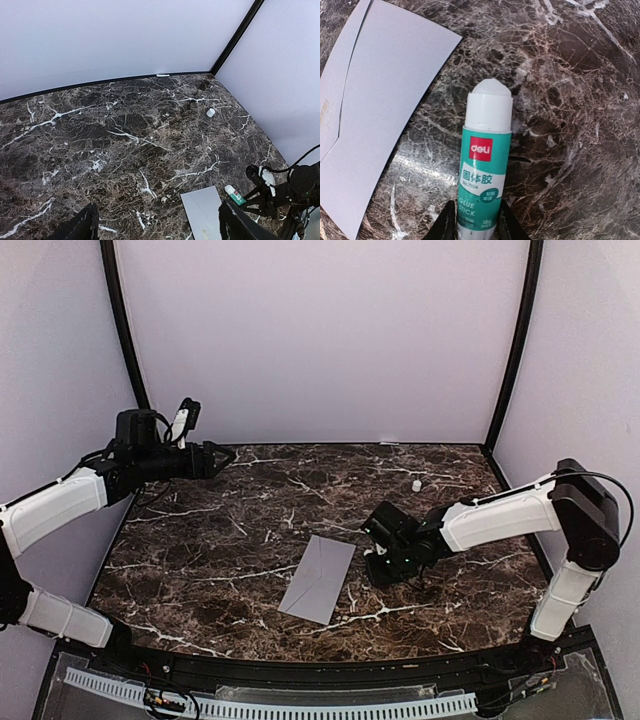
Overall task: Place the letter into the envelope and seal it
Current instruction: Pick up the solid glue from the center of the board.
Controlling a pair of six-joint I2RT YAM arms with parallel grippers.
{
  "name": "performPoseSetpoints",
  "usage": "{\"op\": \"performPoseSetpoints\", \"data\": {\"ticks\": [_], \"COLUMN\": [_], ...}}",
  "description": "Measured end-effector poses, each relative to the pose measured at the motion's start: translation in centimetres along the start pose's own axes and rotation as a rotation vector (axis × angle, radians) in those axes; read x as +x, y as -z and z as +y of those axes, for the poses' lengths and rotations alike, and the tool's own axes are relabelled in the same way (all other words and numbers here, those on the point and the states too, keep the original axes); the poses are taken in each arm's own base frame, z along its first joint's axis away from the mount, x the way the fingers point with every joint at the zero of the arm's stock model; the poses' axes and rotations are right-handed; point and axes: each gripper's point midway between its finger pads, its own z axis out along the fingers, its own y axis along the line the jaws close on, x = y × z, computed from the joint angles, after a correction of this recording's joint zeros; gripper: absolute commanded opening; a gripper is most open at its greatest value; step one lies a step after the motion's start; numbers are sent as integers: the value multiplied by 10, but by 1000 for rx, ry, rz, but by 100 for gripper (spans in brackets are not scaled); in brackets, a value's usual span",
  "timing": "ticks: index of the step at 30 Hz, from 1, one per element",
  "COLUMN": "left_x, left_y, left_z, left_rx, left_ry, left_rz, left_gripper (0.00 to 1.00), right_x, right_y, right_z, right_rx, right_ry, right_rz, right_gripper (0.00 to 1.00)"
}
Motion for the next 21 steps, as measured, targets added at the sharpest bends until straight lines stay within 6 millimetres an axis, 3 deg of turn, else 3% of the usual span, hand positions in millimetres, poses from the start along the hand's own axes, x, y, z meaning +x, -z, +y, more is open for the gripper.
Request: {"op": "performPoseSetpoints", "data": {"ticks": [10,14,18,21], "left_x": [2,18,48,57], "left_y": [-1,0,0,7], "left_z": [-4,-15,-64,-114], "left_rx": [33,74,198,326], "left_ry": [28,108,177,200], "left_rz": [-6,-11,17,31], "left_gripper": [76,70,66,66], "right_x": [-5,-7,-28,-57], "right_y": [0,9,45,96], "right_z": [2,4,28,61], "right_rx": [-17,-58,-208,-409], "right_ry": [-16,-22,-22,-8], "right_rz": [-41,-74,-169,-302], "right_gripper": [15,15,15,15]}}
